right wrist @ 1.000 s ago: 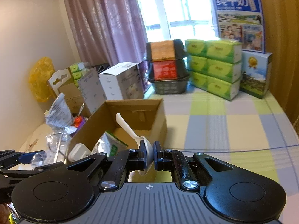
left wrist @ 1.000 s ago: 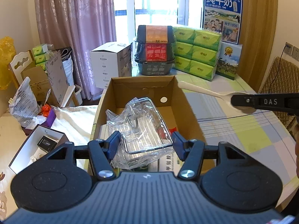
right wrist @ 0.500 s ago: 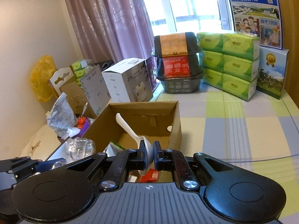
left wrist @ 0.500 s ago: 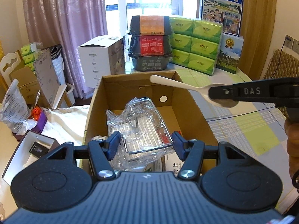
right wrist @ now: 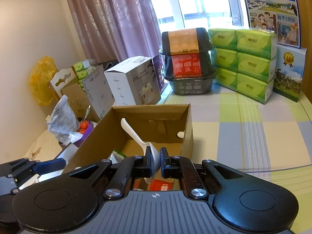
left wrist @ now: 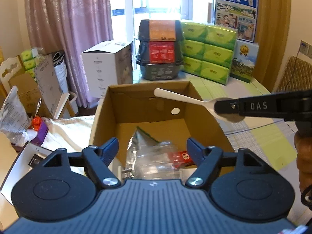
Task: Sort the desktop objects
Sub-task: 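Open the left tool over the cardboard box while the right tool releases the spoon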
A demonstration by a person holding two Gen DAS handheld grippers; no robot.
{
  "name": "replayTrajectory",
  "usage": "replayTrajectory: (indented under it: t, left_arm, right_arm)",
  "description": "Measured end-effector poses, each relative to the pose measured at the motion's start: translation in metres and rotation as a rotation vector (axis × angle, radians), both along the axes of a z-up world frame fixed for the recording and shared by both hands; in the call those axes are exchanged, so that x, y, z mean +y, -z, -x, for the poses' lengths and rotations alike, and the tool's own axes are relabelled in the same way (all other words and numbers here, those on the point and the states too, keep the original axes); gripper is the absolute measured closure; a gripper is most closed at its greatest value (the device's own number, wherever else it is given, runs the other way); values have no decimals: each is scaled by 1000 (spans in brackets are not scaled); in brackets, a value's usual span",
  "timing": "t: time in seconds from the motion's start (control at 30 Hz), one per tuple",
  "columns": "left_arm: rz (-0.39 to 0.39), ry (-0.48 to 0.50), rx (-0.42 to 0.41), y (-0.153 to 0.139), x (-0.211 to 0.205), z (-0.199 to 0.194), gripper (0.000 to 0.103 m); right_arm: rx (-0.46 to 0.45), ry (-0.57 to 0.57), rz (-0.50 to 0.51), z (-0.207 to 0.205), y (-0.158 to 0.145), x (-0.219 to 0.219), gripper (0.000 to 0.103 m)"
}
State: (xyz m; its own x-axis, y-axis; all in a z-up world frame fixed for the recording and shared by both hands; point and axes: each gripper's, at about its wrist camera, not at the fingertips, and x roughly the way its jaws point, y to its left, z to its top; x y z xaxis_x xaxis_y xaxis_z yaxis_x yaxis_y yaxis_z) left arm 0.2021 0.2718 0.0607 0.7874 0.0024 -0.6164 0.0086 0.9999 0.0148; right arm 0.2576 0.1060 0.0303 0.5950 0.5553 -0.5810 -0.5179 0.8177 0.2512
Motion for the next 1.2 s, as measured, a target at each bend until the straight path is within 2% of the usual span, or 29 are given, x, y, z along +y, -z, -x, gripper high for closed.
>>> replayTrajectory:
  t: [0.27, 0.7, 0.73, 0.77, 0.8, 0.87, 1.07, 1.13, 1.2]
  left_arm:
    - [1, -37, 11, 2, 11, 10, 30]
    - [10, -44, 12, 3, 16, 13, 30]
    - [10, -45, 13, 3, 16, 13, 30]
    - [9, -46, 13, 4, 16, 13, 30]
    - [9, -46, 14, 4, 17, 14, 30]
    - [8, -49, 15, 5, 17, 15, 30]
    - [31, -67, 10, 3, 22, 23, 27]
    - [42, -73, 3, 0, 23, 29, 22]
    - [47, -83, -2, -4, 24, 36, 21]
  right_arm:
    - [11, -15, 21, 0, 8, 8, 99]
    - [31, -54, 25, -6, 14, 24, 97]
    - [31, -61, 23, -7, 15, 25, 94]
    - [29, -66, 20, -8, 15, 26, 85]
    - [28, -69, 17, -8, 15, 27, 66]
    - [23, -69, 11, -7, 15, 27, 45]
    - [26, -70, 33, -2, 13, 25, 44]
    - [26, -65, 37, 1, 11, 22, 42]
    - [28, -61, 40, 6, 8, 18, 36]
